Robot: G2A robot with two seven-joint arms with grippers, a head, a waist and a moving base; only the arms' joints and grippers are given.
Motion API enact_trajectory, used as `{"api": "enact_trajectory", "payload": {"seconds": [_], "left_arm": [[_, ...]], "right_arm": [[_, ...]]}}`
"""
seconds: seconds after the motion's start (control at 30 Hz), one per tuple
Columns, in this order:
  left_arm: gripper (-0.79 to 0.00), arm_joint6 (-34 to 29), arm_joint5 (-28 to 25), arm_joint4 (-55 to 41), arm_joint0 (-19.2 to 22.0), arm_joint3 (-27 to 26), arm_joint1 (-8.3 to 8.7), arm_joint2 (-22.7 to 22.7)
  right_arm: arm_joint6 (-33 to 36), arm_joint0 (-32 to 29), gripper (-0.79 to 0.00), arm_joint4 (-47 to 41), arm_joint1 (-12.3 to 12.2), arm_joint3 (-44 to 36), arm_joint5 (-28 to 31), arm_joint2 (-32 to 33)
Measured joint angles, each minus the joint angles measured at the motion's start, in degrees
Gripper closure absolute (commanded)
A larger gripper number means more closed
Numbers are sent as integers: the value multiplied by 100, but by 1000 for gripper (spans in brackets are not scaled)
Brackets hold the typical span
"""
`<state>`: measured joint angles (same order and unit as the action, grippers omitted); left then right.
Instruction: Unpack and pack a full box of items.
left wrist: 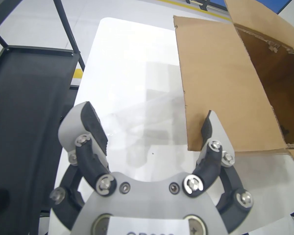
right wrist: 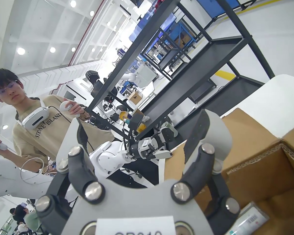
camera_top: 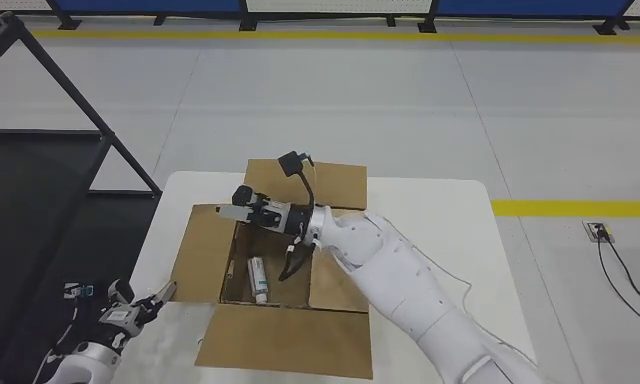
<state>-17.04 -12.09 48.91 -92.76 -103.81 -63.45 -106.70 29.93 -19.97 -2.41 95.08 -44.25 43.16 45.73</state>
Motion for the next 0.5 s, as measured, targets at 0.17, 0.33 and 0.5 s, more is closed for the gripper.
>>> {"api": "enact_trajectory", "payload": {"seconds": [0.17, 0.33, 0.5], "left_arm": [[-785, -16, 21, 18, -46, -2, 1, -53], [-785, -55, 43, 56, -73, 7, 5, -98], [-785, -111, 30, 88, -53, 80, 8, -88]], "right_arm": [[193, -576, -785, 290, -308, -970, -317, 548], [455, -1072, -785, 444, -533, -1719, -717, 1031], [741, -1452, -785, 445, -685, -2300, -914, 1390]]}}
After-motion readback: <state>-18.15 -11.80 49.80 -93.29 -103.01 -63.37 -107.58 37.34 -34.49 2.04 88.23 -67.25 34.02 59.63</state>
